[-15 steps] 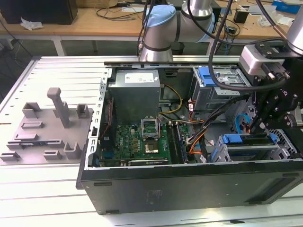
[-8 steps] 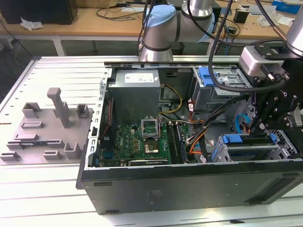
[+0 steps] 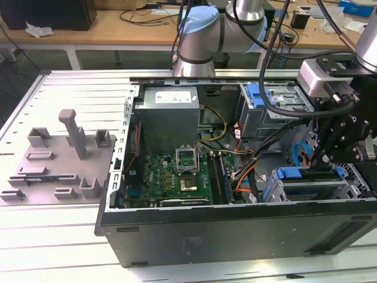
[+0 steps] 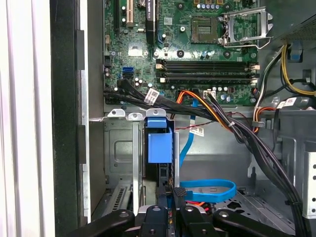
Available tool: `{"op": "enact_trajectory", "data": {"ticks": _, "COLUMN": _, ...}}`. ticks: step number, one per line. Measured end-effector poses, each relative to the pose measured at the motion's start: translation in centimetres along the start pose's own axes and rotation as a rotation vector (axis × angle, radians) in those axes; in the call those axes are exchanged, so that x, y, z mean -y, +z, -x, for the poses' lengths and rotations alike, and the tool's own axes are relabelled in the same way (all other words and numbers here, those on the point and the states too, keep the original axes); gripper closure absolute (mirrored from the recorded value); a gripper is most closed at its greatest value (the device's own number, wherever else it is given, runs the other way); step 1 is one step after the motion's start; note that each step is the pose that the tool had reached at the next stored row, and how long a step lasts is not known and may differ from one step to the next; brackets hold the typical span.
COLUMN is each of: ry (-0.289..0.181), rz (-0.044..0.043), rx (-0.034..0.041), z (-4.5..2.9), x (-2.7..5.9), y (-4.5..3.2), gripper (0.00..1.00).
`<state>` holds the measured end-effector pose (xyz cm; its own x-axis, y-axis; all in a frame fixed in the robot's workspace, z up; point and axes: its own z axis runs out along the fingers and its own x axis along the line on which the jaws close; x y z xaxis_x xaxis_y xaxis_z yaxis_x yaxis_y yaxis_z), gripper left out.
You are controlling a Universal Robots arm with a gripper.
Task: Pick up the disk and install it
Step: 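Insert the second disk wire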
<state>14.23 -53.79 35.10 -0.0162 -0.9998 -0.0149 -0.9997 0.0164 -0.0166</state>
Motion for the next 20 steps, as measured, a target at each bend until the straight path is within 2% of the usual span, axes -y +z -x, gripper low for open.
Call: {"op": "enact_trajectory", "data": {"ticks": 20, "ry": 0.0, "rz": 0.0, "rx": 0.001, "z": -0.05, "x": -0.01, "y": 0.58, "gripper": 0.84}}
